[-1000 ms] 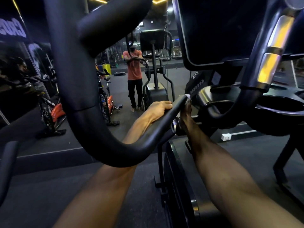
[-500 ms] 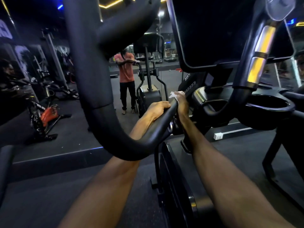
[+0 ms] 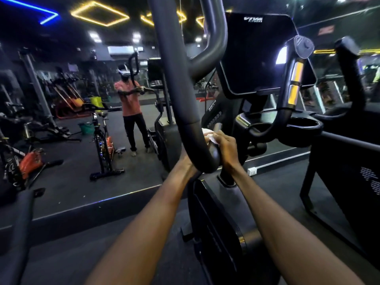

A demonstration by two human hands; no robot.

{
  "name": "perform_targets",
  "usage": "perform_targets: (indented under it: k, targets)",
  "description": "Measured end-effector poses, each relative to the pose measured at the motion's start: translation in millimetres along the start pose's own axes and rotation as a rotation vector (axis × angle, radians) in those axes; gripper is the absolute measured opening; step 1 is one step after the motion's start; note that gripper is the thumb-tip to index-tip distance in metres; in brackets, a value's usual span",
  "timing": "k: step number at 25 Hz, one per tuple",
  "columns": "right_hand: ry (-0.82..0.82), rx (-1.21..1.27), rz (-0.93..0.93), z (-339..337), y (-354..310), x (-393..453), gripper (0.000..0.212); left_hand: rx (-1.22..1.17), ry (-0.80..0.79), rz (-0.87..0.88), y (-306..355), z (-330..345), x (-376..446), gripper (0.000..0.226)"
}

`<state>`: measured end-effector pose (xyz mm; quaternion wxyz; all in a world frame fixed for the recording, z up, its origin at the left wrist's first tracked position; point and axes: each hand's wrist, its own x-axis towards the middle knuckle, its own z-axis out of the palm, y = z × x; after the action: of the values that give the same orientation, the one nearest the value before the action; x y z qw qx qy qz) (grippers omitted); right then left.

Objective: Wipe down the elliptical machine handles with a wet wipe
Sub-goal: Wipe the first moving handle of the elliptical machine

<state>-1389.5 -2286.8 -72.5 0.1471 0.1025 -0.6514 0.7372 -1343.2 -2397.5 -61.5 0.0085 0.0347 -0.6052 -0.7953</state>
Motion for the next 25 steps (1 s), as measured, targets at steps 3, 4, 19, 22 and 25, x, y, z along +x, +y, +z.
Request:
perform_targets:
  k: [3, 4, 19, 22, 25]
  targets:
    - [0.04, 0.036, 0.061, 5.7, -27.0, -36.0, 0.031, -0.099, -0.162, 0.129, 18.0, 6.1, -40.9, 0.005]
    - [0.054, 0.077, 0.119, 5.7, -38.7, -45.8, 0.038, -0.071, -0.163, 0.16, 19.4, 4.2, -42.2, 0.009]
    - [-0.041, -0.097, -0.057, 15.3, -121.8, -99.5, 0.021, -0.613, 0.065, 0.327, 43.8, -4.1, -111.9, 0.017]
    - [-0.063, -0.151, -0.058, 11.3, -127.1, -98.3, 0.022, -0.371, 0.15, 0.433, 40.9, 0.2, -121.7, 0.022]
    - [-0.053, -0.155, -0.06, 10.1, -131.1, -94.4, 0.027, -0.248, 0.057, 0.453, 39.1, 5.4, -125.4, 0.047]
